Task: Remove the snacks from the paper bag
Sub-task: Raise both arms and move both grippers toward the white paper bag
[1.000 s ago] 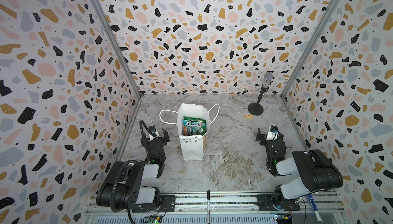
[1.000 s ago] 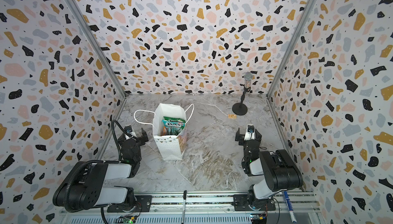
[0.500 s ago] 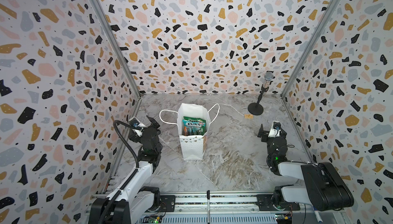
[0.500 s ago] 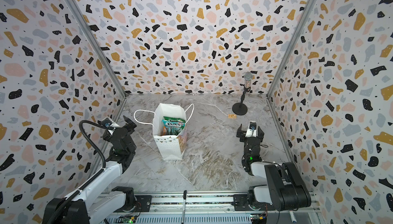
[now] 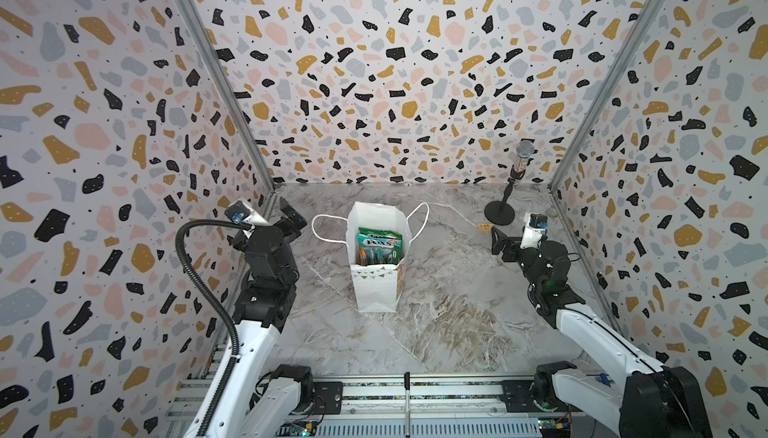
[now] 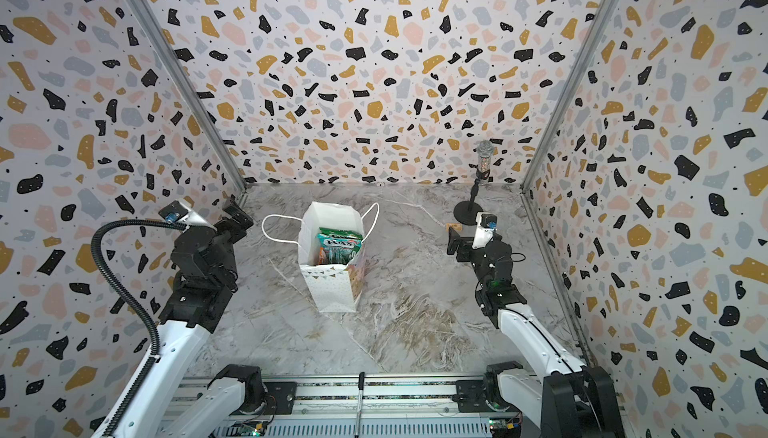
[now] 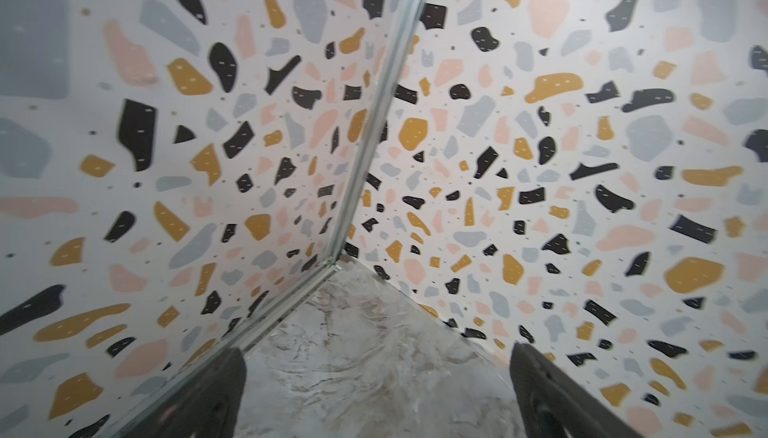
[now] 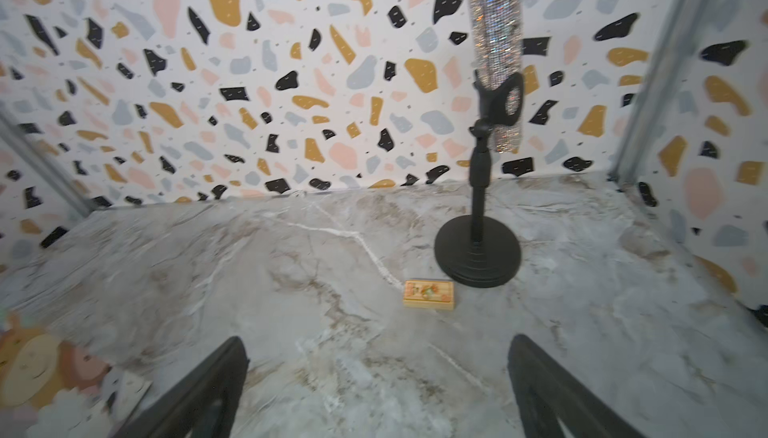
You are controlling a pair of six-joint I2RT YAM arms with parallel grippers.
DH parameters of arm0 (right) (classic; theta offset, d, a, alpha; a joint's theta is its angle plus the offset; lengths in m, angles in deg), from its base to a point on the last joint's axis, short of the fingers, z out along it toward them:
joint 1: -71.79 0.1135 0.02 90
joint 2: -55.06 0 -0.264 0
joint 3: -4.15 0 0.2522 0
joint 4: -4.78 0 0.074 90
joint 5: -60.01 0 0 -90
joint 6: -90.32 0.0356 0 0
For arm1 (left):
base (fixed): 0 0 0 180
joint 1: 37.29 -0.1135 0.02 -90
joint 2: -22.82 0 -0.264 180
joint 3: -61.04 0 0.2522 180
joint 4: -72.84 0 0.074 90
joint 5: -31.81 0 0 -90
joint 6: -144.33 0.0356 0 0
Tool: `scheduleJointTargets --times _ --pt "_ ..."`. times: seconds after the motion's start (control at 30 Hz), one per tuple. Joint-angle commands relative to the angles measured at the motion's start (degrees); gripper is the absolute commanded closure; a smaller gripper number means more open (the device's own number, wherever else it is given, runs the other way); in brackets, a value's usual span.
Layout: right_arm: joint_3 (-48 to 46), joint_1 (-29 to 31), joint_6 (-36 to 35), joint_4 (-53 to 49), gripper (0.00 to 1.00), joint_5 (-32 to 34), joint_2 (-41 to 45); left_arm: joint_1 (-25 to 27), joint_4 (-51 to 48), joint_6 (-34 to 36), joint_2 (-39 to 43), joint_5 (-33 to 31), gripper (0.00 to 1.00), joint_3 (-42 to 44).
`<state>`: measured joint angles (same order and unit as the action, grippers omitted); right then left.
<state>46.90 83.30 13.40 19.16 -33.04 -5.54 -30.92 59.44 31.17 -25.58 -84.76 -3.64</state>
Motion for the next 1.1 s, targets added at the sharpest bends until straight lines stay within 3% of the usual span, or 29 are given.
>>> scheduleJointTargets --times 0.0,0.3,0.43,0.67,1.07 --pt "2.6 1.3 0.3 -5.2 0.01 -7.2 1.1 -0.3 -5.2 0.7 -1.8 16.1 0.00 -4.2" --pt "4.2 2.5 -0.5 -7.3 0.01 -9.2 2.2 -0.8 -5.4 -6.5 -5.2 33.3 0.02 -5.3" --pt "3.7 3.3 -0.7 -6.8 0.01 -9.5 2.4 -1.4 -5.4 -9.5 -7.2 37.4 0.12 -5.2" --pt "4.0 3.8 -1.0 -6.9 0.01 -9.9 1.9 -1.9 -7.1 -10.4 -7.4 36.7 0.27 -4.3" --pt "4.9 6.1 -1.2 -6.2 0.01 -13.1 -0.4 -1.9 -5.7 -10.0 -9.4 41.3 0.71 -3.8"
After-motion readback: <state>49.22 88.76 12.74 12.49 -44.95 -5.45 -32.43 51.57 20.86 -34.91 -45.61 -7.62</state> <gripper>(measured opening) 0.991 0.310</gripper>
